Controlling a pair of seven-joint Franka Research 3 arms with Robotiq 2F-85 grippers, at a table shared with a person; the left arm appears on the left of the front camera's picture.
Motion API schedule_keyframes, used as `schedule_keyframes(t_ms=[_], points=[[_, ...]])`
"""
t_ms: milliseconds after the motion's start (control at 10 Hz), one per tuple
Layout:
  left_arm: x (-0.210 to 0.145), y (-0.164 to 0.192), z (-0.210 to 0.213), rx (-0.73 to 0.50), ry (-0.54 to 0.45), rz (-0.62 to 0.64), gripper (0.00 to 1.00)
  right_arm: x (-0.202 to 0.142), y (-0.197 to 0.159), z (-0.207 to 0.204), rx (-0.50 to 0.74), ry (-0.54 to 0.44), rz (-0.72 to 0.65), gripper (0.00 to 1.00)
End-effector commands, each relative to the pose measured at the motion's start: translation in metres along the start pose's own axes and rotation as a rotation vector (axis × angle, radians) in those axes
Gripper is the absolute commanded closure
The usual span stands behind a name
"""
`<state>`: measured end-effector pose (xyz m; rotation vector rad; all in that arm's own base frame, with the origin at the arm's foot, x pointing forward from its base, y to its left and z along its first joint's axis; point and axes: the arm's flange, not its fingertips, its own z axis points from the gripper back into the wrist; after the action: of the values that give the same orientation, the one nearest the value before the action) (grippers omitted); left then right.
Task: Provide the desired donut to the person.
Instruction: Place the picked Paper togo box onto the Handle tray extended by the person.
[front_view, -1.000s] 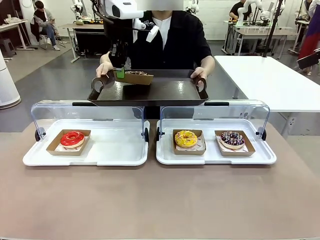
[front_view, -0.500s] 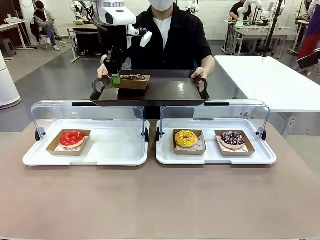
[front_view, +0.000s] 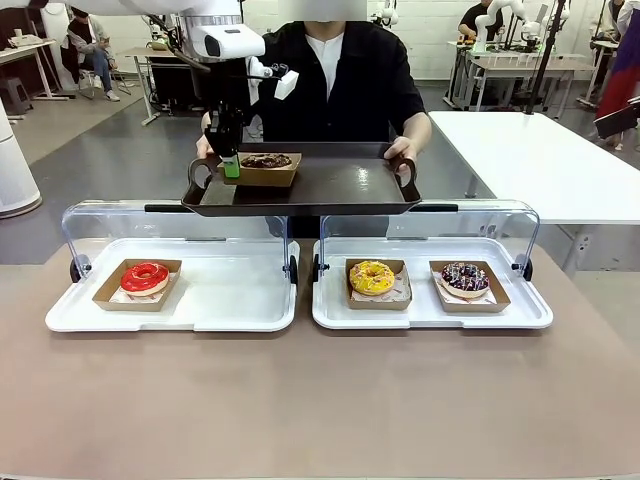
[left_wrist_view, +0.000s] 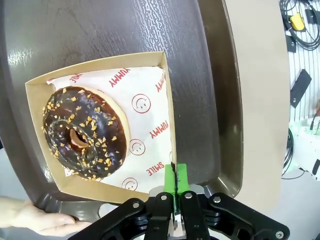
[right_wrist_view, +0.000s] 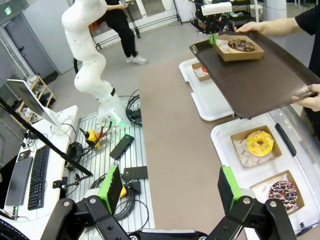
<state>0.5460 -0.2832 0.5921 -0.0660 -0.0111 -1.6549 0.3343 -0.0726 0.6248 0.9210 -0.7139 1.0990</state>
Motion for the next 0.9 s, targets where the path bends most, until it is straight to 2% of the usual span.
schedule_keyframes(t_ms=[0, 100, 200, 300, 400, 500, 800], points=[[-0.0049, -0.0018, -0.004, -0.018, -0.036, -0.007, 0.99, -0.0001, -0.0002, -0.0001, 0.011, -0.009, 0.004, 0.0], [-0.0052, -0.0012, -0.0041, -0.03, -0.037, -0.001, 0.92, -0.0001, -0.0002, -0.0001, 0.011, -0.009, 0.004, 0.0], [-0.0049, -0.0014, -0.0041, -0.033, -0.035, 0.003, 0.64, -0.0001, -0.0002, -0.0001, 0.011, -0.009, 0.004, 0.0], [-0.005, -0.0014, -0.0044, -0.035, -0.034, 0.004, 0.42, -0.0001, -0.0002, -0.0001, 0.011, -0.009, 0.004, 0.0], [-0.0046, -0.0017, -0.005, -0.037, -0.034, 0.002, 0.09, -0.0001, -0.0002, -0.0001, 0.011, -0.009, 0.004, 0.0], [-0.0048, -0.0015, -0.0048, -0.038, -0.034, 0.002, 0.0, -0.0001, -0.0002, -0.0001, 0.011, -0.009, 0.004, 0.0], [-0.0063, -0.0024, -0.0031, -0.035, -0.033, 0.006, 0.02, -0.0001, -0.0002, -0.0001, 0.011, -0.009, 0.004, 0.0]])
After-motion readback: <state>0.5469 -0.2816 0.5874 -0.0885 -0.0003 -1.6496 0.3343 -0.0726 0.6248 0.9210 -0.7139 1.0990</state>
